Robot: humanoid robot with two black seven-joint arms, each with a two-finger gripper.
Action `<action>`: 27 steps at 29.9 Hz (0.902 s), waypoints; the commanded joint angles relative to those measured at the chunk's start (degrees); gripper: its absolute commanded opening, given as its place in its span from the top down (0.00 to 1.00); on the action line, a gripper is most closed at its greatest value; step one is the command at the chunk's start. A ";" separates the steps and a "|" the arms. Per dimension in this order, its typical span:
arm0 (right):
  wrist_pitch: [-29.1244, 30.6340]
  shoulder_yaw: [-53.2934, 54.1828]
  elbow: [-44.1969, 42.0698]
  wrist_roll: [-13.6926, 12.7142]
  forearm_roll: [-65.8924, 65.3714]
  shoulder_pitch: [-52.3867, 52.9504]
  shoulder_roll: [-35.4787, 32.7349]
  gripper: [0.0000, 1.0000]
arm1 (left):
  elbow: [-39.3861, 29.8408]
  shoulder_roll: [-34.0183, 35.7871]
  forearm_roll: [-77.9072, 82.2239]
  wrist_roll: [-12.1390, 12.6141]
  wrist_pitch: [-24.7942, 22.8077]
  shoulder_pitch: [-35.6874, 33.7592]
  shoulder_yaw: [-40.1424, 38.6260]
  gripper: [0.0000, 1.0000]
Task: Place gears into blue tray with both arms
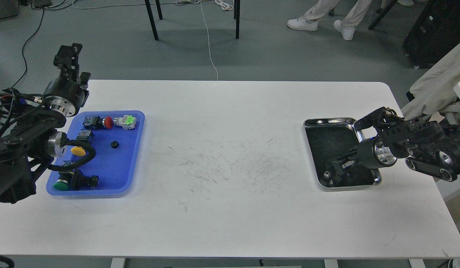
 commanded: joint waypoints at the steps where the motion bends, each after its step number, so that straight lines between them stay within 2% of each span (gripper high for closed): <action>1: -0.06 0.02 -0.45 -0.02 -0.11 -0.56 0.04 0.65 | 0.00 -0.02 0.00 0.00 0.07 -0.04 0.00 0.05; 5: -0.06 0.02 -0.45 -0.02 -0.11 -0.39 0.04 0.68 | 0.00 -0.11 0.00 0.00 0.07 0.05 0.00 0.05; 15: -0.06 -0.07 -0.28 0.59 -0.90 2.07 0.65 0.84 | 0.00 0.24 0.00 0.00 0.07 -0.04 0.00 0.05; 21: 0.03 -0.07 -0.02 0.68 -0.81 5.05 0.56 0.87 | 0.00 0.42 0.00 0.00 0.07 -0.04 0.09 0.05; 27: -0.06 2.04 -0.45 0.68 -0.63 8.75 0.92 0.95 | -0.09 0.51 0.00 0.00 0.07 -0.04 0.09 0.05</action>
